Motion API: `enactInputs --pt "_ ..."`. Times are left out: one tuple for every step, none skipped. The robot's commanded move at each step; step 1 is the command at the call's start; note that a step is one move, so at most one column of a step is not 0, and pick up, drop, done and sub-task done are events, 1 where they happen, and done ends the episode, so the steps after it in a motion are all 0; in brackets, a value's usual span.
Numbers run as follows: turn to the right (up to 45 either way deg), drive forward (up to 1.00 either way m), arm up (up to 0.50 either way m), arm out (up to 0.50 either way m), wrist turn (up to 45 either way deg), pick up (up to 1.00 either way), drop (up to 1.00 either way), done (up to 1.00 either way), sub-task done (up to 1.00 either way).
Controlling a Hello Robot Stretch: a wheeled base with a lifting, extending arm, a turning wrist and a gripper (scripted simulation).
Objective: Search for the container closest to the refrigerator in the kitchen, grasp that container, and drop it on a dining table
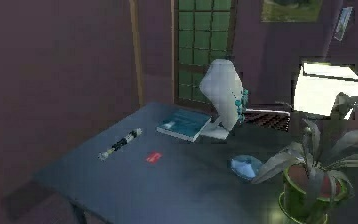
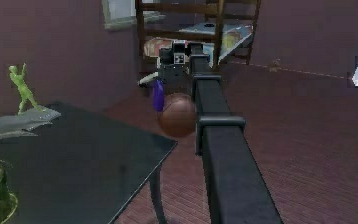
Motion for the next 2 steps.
enactInputs --pt "-45.0 0.00 0.00 0.00 0.0 0.00 0.00 0.00 0.00" --pt "-45.0 0.00 0.00 0.00 0.0 0.00 0.00 0.00 0.00"
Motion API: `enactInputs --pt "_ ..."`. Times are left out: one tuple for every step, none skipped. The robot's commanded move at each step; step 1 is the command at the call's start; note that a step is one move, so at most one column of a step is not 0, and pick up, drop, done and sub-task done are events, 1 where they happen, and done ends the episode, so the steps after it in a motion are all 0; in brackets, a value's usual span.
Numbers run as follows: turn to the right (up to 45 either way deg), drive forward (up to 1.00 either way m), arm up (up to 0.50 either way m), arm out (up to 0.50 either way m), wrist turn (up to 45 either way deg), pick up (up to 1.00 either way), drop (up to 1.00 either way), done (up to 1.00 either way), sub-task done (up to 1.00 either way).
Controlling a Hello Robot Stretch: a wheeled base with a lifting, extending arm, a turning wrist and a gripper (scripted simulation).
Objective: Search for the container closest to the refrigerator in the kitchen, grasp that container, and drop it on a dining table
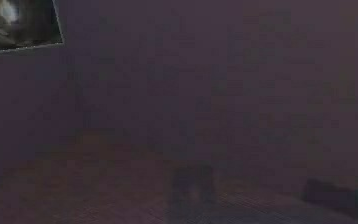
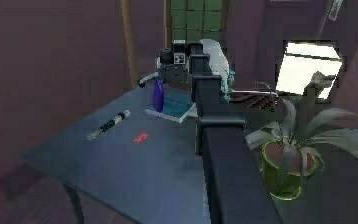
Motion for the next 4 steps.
enactInputs --pt "-33.0 0.00 0.00 0.00 0.0 0.00 0.00 0.00 0.00" --pt "45.0 0.00 0.00 0.00 0.0 0.00 0.00 0.00 0.00" --pt "45.0 0.00 0.00 0.00 0.0 0.00 0.00 0.00 0.00" --pt "9.0 0.00 0.00 0.00 0.0 0.00 0.00 0.00 0.00"
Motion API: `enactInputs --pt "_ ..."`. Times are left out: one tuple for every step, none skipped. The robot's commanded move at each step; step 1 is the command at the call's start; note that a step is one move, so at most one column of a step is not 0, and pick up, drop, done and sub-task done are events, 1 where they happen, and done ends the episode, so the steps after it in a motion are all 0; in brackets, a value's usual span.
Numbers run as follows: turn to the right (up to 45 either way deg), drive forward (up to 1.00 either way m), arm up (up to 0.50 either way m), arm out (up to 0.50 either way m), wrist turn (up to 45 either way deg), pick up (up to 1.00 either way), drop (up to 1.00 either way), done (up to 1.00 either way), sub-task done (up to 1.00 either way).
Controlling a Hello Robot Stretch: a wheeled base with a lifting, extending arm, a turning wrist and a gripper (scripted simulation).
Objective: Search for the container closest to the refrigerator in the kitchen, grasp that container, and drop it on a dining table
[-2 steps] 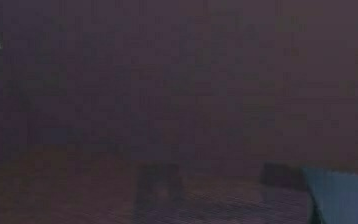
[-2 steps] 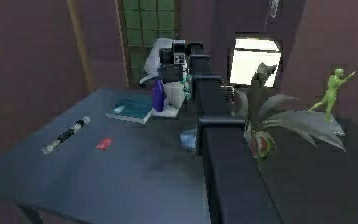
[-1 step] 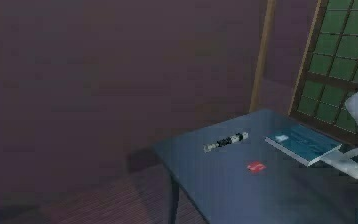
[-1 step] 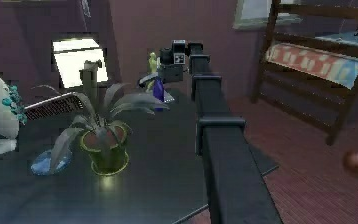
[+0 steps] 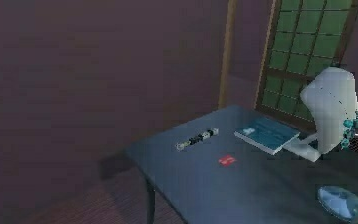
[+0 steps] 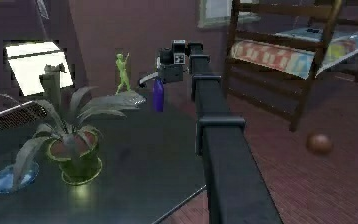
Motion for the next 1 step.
enactInputs --pt "-45.0 0.00 0.00 0.00 0.0 0.00 0.00 0.00 0.00"
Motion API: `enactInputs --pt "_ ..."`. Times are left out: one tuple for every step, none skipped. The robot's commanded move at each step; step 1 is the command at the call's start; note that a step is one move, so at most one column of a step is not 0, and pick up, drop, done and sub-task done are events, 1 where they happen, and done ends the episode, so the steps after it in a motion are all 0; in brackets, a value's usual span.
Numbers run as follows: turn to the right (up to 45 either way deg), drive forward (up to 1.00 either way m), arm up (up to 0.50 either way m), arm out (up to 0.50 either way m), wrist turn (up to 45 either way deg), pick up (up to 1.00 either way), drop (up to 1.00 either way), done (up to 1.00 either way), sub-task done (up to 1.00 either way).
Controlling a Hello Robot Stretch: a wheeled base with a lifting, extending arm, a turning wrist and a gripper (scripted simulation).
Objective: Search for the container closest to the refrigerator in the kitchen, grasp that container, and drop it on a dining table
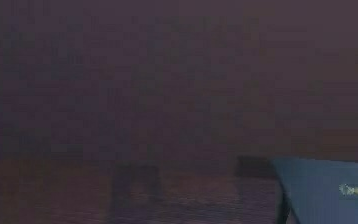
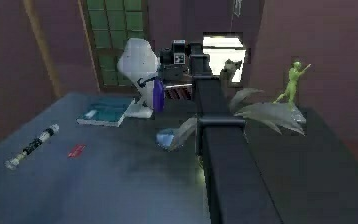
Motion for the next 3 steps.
enactInputs --pt "-27.0 0.00 0.00 0.00 0.0 0.00 0.00 0.00 0.00" --pt "45.0 0.00 0.00 0.00 0.0 0.00 0.00 0.00 0.00" --pt "45.0 0.00 0.00 0.00 0.0 0.00 0.00 0.00 0.00"
